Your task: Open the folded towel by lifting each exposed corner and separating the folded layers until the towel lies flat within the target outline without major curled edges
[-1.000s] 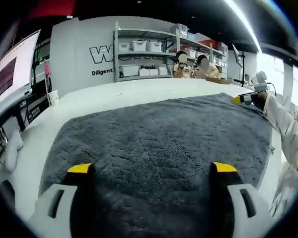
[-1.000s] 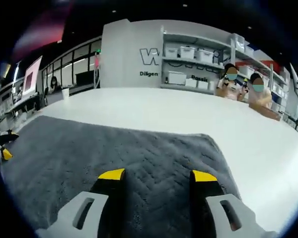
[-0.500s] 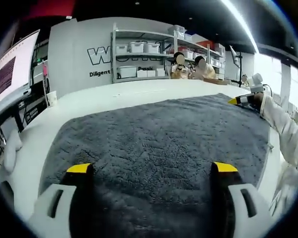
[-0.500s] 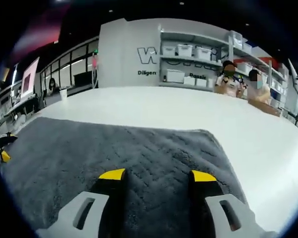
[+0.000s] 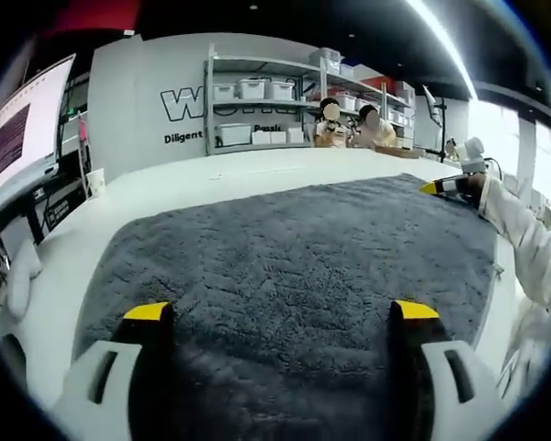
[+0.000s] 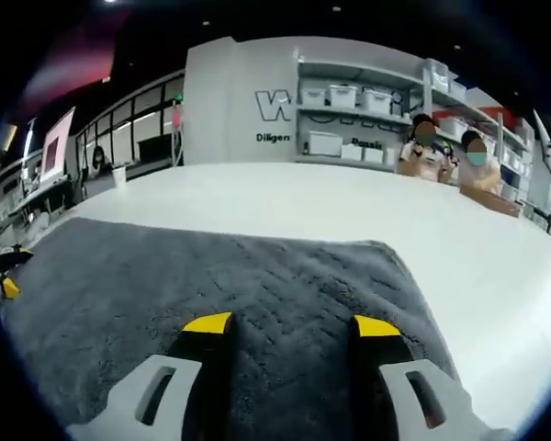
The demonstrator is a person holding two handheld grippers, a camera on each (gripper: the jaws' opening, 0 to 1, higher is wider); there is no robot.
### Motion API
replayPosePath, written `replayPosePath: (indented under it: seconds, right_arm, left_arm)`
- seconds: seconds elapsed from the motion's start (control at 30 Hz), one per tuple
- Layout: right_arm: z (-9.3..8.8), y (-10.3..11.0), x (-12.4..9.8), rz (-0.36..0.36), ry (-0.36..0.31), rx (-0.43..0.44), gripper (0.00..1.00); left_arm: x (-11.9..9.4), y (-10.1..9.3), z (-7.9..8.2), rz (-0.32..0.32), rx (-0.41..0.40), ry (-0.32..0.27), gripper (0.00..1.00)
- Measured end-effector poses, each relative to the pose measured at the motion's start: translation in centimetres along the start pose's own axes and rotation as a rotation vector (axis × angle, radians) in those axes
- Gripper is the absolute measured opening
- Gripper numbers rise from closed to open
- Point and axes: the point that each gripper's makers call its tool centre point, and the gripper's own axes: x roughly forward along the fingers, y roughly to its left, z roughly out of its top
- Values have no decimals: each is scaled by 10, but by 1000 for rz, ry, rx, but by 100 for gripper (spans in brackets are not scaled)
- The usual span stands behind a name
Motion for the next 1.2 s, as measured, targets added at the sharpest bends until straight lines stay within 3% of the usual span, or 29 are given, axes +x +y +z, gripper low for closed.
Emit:
replayPosePath:
  seconds: [1.2]
  right_arm:
    - [-1, 6, -2, 40, -11, -13, 47]
  left_arm:
    - [-6, 3, -2, -4, 3, 4, 96]
